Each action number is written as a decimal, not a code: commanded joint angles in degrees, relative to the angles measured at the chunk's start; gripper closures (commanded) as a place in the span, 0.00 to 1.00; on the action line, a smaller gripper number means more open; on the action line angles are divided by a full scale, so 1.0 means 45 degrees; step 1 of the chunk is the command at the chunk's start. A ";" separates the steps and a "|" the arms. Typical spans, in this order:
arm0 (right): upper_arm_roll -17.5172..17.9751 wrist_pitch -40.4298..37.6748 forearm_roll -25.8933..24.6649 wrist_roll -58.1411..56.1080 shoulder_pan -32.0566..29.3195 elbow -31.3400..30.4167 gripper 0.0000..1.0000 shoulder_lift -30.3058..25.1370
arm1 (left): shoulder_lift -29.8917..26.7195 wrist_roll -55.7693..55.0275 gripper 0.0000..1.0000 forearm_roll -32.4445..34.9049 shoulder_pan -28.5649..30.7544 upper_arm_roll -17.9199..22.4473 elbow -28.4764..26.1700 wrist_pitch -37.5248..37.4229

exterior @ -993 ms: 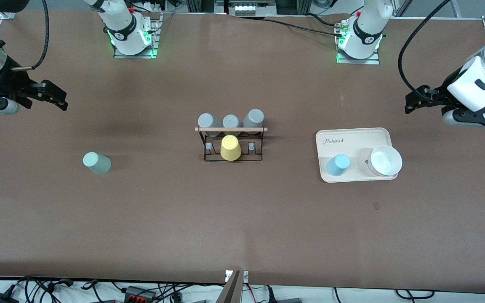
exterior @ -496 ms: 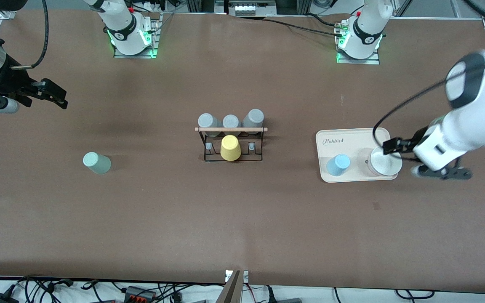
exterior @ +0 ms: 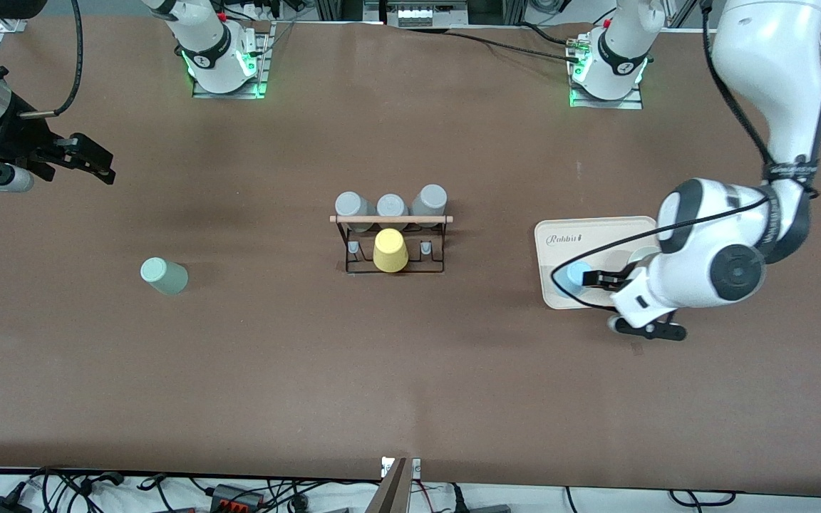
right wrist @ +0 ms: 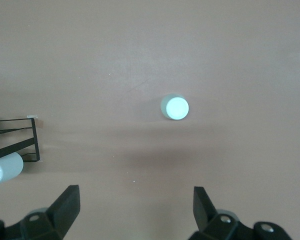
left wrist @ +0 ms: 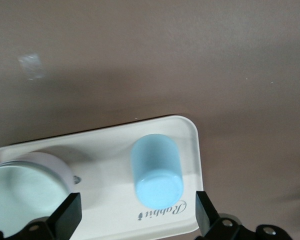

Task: Hang scattered cups on rack with three cups
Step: 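Reach the left gripper down to the light blue cup and grasp it, then carry the blue cup to the rack while the right gripper reaches the mint cup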

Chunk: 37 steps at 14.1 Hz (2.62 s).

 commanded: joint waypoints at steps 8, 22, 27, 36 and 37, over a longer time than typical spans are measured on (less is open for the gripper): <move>0.0002 -0.0349 0.0022 0.0082 0.0000 0.0157 0.00 0.0014 | -0.0543 -0.0907 0.00 0.0309 -0.0447 -0.0003 -0.3370 0.3089; -0.0076 -0.0115 -0.0676 -0.0093 -0.0157 0.0157 0.00 0.1516 | -0.0661 -0.2441 0.99 0.0310 -0.0875 -0.0589 0.0193 -0.0026; -0.0095 0.1717 -0.1110 -0.0287 -0.0351 -0.0018 0.00 0.3603 | -0.0447 -0.6251 0.99 -0.1930 -0.2359 -0.0589 0.2248 -0.0833; -0.0115 0.6383 -0.1736 -0.2045 -0.1230 -0.1987 0.00 0.5796 | 0.1605 -1.0302 0.99 -0.2211 -0.4645 -0.0472 0.5143 -0.0638; -0.0115 0.6872 -0.1736 -0.2104 -0.1328 -0.2397 0.00 0.5796 | 0.1702 -1.0302 0.99 -0.2191 -0.4802 -0.0452 0.5143 -0.0638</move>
